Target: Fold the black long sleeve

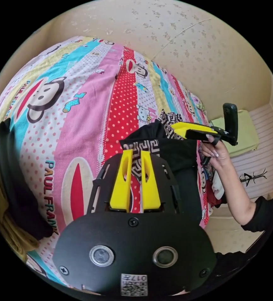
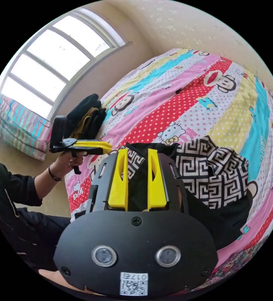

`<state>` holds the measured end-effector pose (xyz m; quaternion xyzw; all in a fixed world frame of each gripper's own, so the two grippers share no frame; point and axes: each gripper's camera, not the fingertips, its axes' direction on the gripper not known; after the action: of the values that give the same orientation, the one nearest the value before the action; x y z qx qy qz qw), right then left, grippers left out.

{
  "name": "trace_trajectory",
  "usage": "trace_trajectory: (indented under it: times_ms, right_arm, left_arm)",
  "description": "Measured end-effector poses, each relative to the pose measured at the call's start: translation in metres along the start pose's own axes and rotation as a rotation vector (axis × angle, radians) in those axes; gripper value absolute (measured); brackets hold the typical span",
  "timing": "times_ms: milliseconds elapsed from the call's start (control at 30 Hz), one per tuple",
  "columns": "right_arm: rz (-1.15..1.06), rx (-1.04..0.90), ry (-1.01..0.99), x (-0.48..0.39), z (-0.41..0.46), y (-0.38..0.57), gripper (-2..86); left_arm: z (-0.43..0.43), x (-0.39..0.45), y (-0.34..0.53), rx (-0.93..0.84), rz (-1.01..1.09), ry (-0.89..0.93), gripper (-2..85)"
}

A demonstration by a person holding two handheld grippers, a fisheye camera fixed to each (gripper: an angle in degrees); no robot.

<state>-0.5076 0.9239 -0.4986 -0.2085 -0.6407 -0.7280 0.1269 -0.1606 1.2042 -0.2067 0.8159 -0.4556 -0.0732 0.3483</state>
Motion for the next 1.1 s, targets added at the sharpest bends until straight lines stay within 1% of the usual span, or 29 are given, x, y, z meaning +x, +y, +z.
trace_trajectory:
  times_ms: [100, 167, 200, 233, 300, 333, 367, 400, 433, 500, 533, 567, 600, 633, 667, 700, 733, 767, 800, 833, 867, 900, 933, 967, 1000, 1033, 1067, 1100]
  right_arm:
    - [0.149, 0.082, 0.103, 0.005, -0.042, 0.057, 8.2]
    - [0.244, 0.139, 0.281, 0.008, -0.069, 0.108, 6.8]
    - [0.259, 0.144, 0.319, 0.009, -0.073, 0.119, 6.3]
    - [0.287, 0.125, 0.380, 0.014, -0.076, 0.139, 5.3]
    - [0.350, 0.003, 0.456, 0.034, -0.066, 0.163, 3.8]
    - [0.411, -0.123, 0.562, 0.052, -0.053, 0.177, 2.8]
    - [0.392, -0.151, 0.613, 0.062, -0.046, 0.191, 1.8]
    - [0.370, -0.119, 0.604, 0.063, -0.049, 0.196, 1.6]
    - [0.380, -0.087, 0.575, 0.066, -0.057, 0.200, 1.2]
    - [0.450, -0.099, 0.537, 0.068, -0.069, 0.197, 0.8]
    - [0.483, -0.044, 0.540, 0.061, -0.083, 0.197, 0.8]
    - [0.482, 0.043, 0.533, 0.049, -0.099, 0.201, 0.8]
    - [0.467, 0.080, 0.523, 0.042, -0.106, 0.204, 0.9]
    - [0.436, 0.134, 0.509, 0.030, -0.118, 0.211, 1.0]
    - [0.414, 0.156, 0.500, 0.022, -0.124, 0.219, 1.0]
    - [0.403, 0.151, 0.490, 0.020, -0.124, 0.224, 1.1]
    - [0.382, 0.095, 0.456, 0.023, -0.118, 0.235, 1.1]
    - [0.386, -0.038, 0.433, 0.034, -0.103, 0.246, 1.2]
    - [0.384, -0.104, 0.425, 0.039, -0.095, 0.253, 1.3]
    - [0.365, -0.077, 0.384, 0.042, -0.098, 0.267, 1.5]
    - [0.403, -0.025, 0.350, 0.044, -0.113, 0.278, 1.9]
    - [0.432, -0.030, 0.339, 0.045, -0.120, 0.281, 2.2]
    - [0.429, -0.020, 0.320, 0.040, -0.138, 0.288, 2.7]
    - [0.371, 0.015, 0.309, 0.025, -0.157, 0.299, 3.3]
    - [0.351, 0.021, 0.309, 0.018, -0.165, 0.306, 3.6]
    - [0.353, 0.003, 0.300, 0.006, -0.178, 0.323, 4.2]
    - [0.382, -0.025, 0.250, -0.003, -0.187, 0.342, 5.2]
    - [0.398, -0.034, 0.214, -0.007, -0.191, 0.353, 5.7]
  left_arm:
    - [-0.005, -0.009, 0.032, 0.082, -0.034, 0.025, 9.0]
    - [-0.009, -0.011, 0.051, 0.129, -0.038, 0.067, 8.4]
    - [-0.011, -0.009, 0.062, 0.168, -0.020, 0.118, 7.1]
    - [-0.011, -0.004, 0.070, 0.212, 0.017, 0.170, 5.7]
    - [-0.002, 0.006, 0.075, 0.227, 0.063, 0.200, 3.0]
    - [0.012, 0.012, 0.073, 0.182, 0.105, 0.184, 0.5]
    - [0.022, 0.016, 0.071, 0.142, 0.130, 0.156, 0.2]
    - [0.049, 0.019, 0.069, 0.027, 0.155, 0.046, -0.4]
    - [0.072, 0.014, 0.067, -0.084, 0.129, -0.041, -0.6]
    - [0.063, 0.005, 0.062, -0.050, 0.039, 0.019, -0.8]
    - [0.053, 0.007, 0.060, -0.048, 0.029, -0.003, -0.9]
    - [0.046, 0.010, 0.060, -0.043, 0.044, -0.032, -0.9]
    - [0.031, 0.020, 0.064, -0.011, 0.093, -0.086, -0.9]
    - [0.016, 0.031, 0.072, 0.038, 0.150, -0.094, -0.9]
    - [0.009, 0.036, 0.077, 0.061, 0.175, -0.075, -0.9]
    - [0.001, 0.042, 0.088, 0.092, 0.207, -0.002, -0.9]
    - [0.003, 0.043, 0.097, 0.083, 0.203, 0.085, -0.9]
    - [0.009, 0.042, 0.102, 0.057, 0.191, 0.121, -0.9]
    - [0.028, 0.039, 0.110, -0.045, 0.150, 0.118, -0.9]
    - [0.047, 0.039, 0.122, -0.157, 0.162, -0.002, -0.9]
    - [0.045, 0.042, 0.129, -0.122, 0.212, -0.018, -0.9]
    - [0.030, 0.048, 0.137, -0.060, 0.240, -0.047, -0.9]
    - [0.016, 0.051, 0.136, -0.101, 0.226, -0.069, -0.9]
    - [0.009, 0.053, 0.135, -0.126, 0.229, -0.056, -0.8]
    - [-0.009, 0.057, 0.140, -0.142, 0.258, 0.011, -0.6]
    - [-0.029, 0.059, 0.152, -0.120, 0.259, 0.087, -0.3]
    - [-0.038, 0.059, 0.161, -0.108, 0.247, 0.128, -0.1]
    - [-0.052, 0.057, 0.179, -0.101, 0.219, 0.216, 0.9]
